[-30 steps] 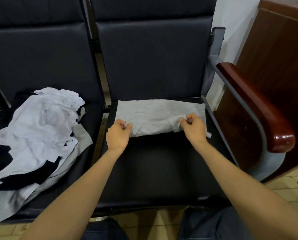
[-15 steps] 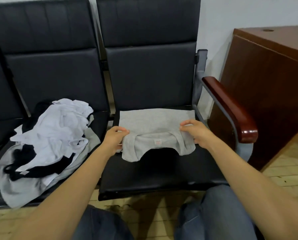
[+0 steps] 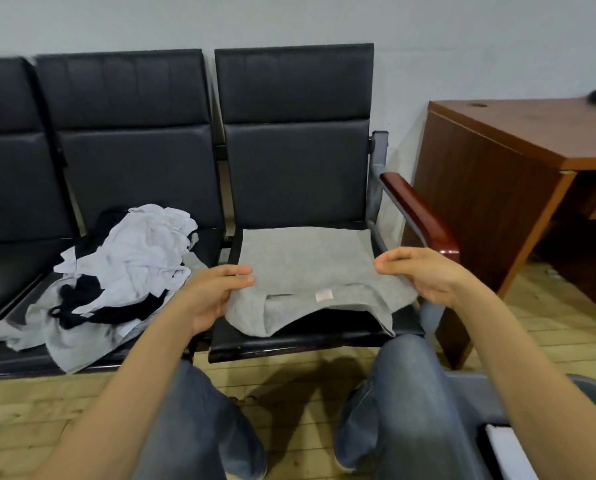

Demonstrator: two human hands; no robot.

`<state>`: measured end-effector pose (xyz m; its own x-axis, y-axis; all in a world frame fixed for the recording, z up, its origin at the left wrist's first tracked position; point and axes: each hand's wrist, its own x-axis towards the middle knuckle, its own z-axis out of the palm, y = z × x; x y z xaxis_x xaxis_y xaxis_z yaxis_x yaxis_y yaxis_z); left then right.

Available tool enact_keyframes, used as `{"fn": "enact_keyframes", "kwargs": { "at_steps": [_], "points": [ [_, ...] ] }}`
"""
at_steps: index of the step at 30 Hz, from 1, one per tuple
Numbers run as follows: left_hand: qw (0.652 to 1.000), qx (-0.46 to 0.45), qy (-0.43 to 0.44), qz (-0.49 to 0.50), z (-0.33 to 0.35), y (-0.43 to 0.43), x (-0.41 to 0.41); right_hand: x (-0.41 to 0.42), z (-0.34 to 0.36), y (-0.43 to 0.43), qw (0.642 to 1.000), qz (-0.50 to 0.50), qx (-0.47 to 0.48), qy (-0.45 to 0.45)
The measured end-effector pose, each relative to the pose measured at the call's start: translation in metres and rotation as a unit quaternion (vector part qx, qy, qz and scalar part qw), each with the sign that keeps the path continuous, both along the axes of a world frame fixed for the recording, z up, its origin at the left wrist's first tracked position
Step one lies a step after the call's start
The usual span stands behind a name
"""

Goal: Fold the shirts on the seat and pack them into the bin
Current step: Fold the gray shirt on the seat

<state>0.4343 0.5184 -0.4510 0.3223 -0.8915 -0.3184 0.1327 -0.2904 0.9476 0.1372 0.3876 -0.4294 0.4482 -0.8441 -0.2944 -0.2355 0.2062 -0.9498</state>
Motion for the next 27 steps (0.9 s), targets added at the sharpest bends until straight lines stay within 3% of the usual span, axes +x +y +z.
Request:
{"fn": "enact_keyframes", "kwargs": {
  "at_steps": [4, 9, 16, 20, 27],
  "points": [
    [0.999, 0.034, -0.021, -0.002, -0.014, 0.029, -0.002, -0.012, -0.011, 0.027, 0.997, 0.008, -0.033, 0.076],
    [0.996, 0.063, -0.065, 0.022, -0.031, 0.039, -0.002, -0.005, -0.026, 0.038, 0.999, -0.010, -0.010, 0.041],
    [0.995, -0.037, 0.057, 0.069, -0.013, 0.007, 0.013, 0.019, -0.023, 0.009, 0.986, -0.103, 0.023, -0.129],
    [0.988, -0.099, 0.106, 0.060, 0.005, -0.038, 0.023, 0.037, -0.018, -0.034, 0.974, -0.137, 0.037, -0.179],
    [0.989, -0.145, 0.023, 0.014, 0.006, -0.121, 0.035, 0.077, -0.017, -0.102, 0.985, -0.144, -0.072, -0.059]
  ]
}}
